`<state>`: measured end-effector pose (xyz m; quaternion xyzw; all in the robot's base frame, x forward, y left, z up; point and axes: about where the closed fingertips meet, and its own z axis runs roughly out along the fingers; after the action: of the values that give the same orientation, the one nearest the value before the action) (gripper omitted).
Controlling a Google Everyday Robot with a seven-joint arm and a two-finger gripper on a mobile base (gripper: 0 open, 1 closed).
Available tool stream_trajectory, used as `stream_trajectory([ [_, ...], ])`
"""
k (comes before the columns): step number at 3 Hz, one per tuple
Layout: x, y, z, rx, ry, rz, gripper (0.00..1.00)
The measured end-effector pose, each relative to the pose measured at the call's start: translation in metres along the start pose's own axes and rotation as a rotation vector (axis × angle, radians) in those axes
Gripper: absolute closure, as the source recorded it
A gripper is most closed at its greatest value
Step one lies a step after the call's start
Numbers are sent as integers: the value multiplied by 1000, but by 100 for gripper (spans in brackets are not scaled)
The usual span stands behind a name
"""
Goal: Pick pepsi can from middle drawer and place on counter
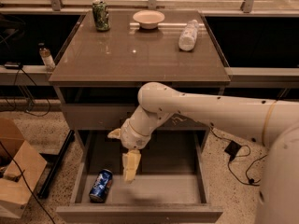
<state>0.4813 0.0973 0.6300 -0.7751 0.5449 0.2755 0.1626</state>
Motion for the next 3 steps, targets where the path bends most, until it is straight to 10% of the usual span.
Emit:
stream_trajectory([
  [3, 20, -57, 96, -25, -69, -82, 0],
])
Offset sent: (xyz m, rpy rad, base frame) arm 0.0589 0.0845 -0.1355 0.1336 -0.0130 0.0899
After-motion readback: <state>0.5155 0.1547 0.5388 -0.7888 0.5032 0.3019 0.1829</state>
